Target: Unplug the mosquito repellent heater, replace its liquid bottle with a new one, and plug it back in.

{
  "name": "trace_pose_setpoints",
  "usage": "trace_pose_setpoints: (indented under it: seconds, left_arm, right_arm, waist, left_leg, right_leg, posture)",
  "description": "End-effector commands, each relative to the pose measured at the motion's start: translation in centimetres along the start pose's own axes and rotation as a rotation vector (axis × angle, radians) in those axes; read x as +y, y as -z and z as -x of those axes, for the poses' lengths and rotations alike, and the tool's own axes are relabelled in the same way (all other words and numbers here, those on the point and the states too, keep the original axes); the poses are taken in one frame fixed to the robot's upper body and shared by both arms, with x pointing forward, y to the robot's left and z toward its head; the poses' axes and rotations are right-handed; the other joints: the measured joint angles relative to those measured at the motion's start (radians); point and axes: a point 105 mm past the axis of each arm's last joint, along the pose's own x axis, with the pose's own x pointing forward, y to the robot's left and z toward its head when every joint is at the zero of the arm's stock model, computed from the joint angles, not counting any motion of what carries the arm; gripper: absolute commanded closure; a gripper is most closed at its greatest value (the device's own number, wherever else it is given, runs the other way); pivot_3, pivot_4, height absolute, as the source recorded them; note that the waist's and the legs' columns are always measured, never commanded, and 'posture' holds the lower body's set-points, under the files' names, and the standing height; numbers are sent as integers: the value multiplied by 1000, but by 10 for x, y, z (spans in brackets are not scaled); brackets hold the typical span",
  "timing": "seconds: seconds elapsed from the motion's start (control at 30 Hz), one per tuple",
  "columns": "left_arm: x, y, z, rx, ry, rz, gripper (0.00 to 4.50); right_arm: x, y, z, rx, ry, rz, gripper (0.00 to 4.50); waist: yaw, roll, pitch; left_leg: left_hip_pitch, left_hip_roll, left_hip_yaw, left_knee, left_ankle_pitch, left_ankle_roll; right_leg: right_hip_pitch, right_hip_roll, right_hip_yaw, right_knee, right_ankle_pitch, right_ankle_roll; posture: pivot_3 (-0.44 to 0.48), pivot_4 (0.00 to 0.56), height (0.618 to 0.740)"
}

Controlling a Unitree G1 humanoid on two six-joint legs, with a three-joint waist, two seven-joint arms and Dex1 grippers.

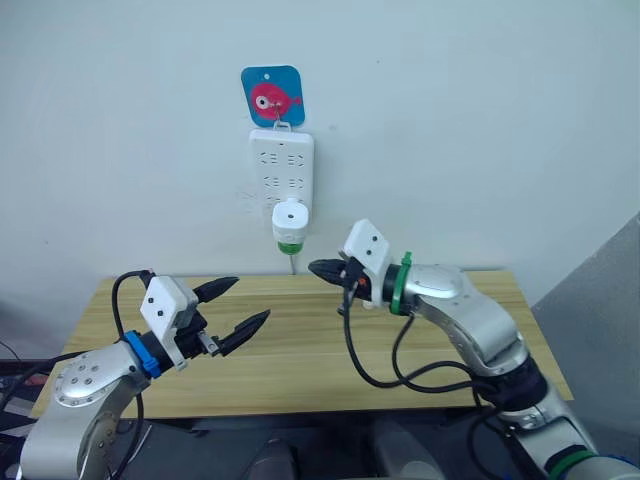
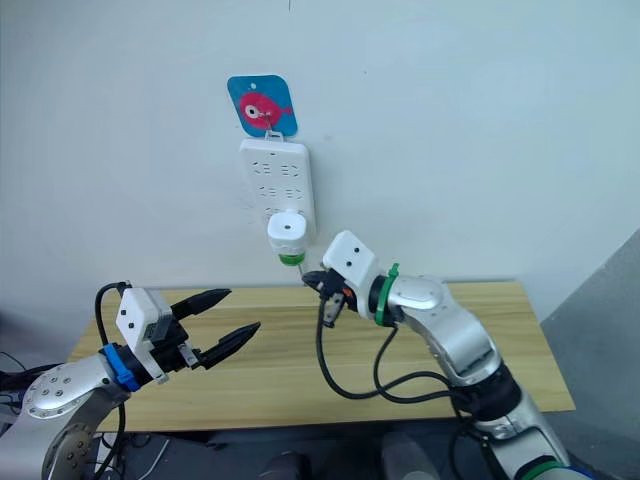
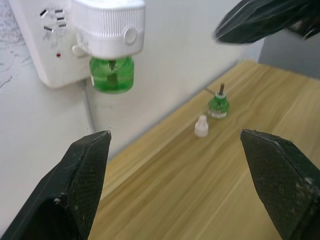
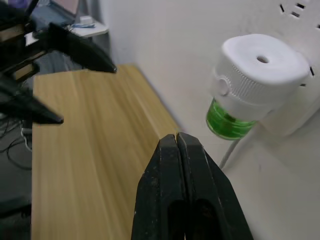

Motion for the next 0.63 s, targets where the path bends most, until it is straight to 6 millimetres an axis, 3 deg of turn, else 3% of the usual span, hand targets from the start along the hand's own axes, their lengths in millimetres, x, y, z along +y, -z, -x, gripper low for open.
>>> trace_pose_setpoints:
  seconds: [0.03, 0.1, 0.23, 0.4, 0.63]
  left_arm:
    - [9, 6, 25, 86, 69, -75, 88]
    - [14, 9, 33, 123, 97, -106, 0]
    - [22, 10, 38, 147, 99, -125, 0]
    - [27, 3, 41, 274, 120, -175, 0]
    - [30, 4, 40, 307, 65, -175, 0]
  right_arm:
    - [-10, 5, 39, 59, 26, 107, 3920]
    - [-18, 18, 61, 125, 46, 127, 3267]
    - [-24, 29, 84, 195, 35, 159, 1756]
    - [-38, 52, 136, 398, -11, 212, 18]
    - [-51, 61, 158, 447, -6, 242, 18]
  waist:
    - [7, -1, -3]
    - [16, -1, -3]
    - [20, -2, -7]
    - [26, -5, -12]
    - [23, -6, -19]
  left_leg:
    - [0, 0, 0, 0, 0, 0]
    - [0, -2, 2, 0, 0, 0]
    - [0, -1, 3, 0, 0, 0]
    - [0, -2, 3, 0, 0, 0]
    - [3, 0, 7, 0, 0, 0]
  right_leg:
    - [0, 0, 0, -1, 0, 0]
    - [0, -1, 0, -2, 0, 0]
    - [0, -3, 0, -2, -1, -1]
    - [0, -3, 0, -2, -1, -1]
    - [1, -6, 0, -2, -1, 0]
  posture:
    - [-63, 25, 711]
    - [-57, 17, 711]
    - [-52, 7, 711]
    - [-34, 0, 711]
    - [-26, 0, 711]
